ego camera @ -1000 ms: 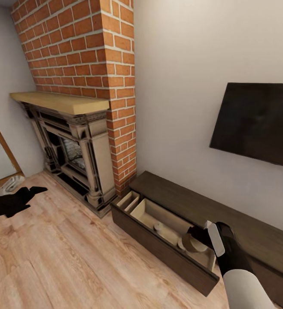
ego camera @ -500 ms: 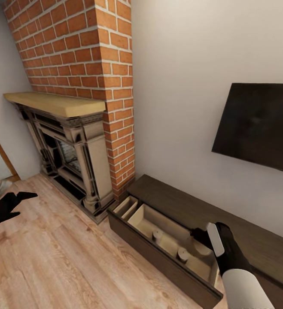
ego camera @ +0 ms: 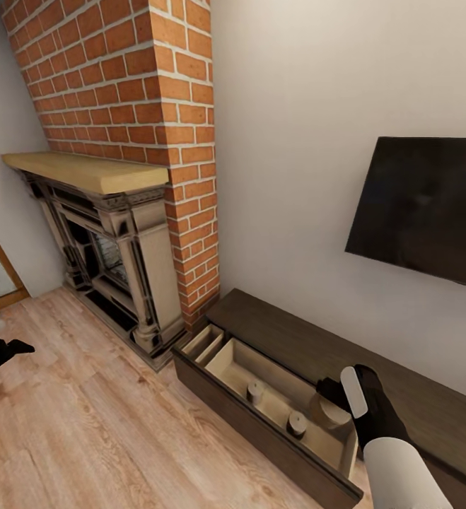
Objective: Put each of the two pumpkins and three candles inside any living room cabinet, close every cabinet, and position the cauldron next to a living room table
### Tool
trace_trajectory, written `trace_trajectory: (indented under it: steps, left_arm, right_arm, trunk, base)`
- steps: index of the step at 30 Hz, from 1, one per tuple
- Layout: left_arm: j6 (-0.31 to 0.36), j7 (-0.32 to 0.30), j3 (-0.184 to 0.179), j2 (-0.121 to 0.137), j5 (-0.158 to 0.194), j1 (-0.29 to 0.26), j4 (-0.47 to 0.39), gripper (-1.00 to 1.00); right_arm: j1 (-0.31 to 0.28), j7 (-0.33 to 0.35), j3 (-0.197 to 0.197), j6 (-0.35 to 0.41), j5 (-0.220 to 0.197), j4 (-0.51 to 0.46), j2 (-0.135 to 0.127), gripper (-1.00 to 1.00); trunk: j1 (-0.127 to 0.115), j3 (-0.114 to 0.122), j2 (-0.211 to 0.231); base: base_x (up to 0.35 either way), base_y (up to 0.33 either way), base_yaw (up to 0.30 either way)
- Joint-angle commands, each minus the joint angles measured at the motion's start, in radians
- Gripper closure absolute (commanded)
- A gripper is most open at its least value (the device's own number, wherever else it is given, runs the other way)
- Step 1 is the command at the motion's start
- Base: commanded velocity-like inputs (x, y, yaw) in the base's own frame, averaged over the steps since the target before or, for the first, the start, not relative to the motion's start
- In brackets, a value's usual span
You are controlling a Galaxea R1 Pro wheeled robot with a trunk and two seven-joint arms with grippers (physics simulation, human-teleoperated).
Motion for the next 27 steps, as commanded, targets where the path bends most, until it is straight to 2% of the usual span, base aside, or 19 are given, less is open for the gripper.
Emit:
trace_trajectory:
  steps: [1, 7, 12, 22, 27]
  left_arm:
    - [0.006, 0.019, 0.001, 0.0, 0.009, -0.001, 0.003, -1.0]
    - [0.006, 0.032, 0.001, -0.001, 0.008, -0.002, 0.01, -1.0]
    - [0.006, 0.031, 0.001, -0.001, 0.008, -0.001, 0.011, -1.0]
    - [0.006, 0.03, 0.001, -0.001, 0.008, -0.001, 0.012, -1.0]
    - [0.006, 0.029, 0.001, -0.001, 0.009, -0.001, 0.012, -1.0]
  right_arm:
    - [-0.001, -0.012, -0.002, 0.001, -0.013, 0.0, 0.001, 1.0]
    - [-0.002, -0.013, 0.0, 0.002, -0.014, 0.001, 0.003, 1.0]
    - [-0.002, -0.011, -0.003, 0.003, -0.016, 0.0, -0.001, 1.0]
    - [-0.002, -0.01, -0.004, 0.004, -0.015, 0.0, -0.003, 1.0]
    - [-0.002, -0.01, -0.004, 0.004, -0.015, 0.001, -0.003, 1.0]
  trunk:
    - [0.001, -0.002, -0.002]
    - [0.001, -0.002, -0.002]
    - [0.001, -0.002, -0.002]
    - [0.001, 0.007, -0.002]
    - [0.001, 0.011, -0.002]
  base:
    - [0.248, -0.002, 0.0]
    - [0.263, 0.004, 0.0]
    - [0.102, 0.014, -0.029]
    - [0.008, 0.007, -0.232]
    - [0.013, 0.178, -0.263]
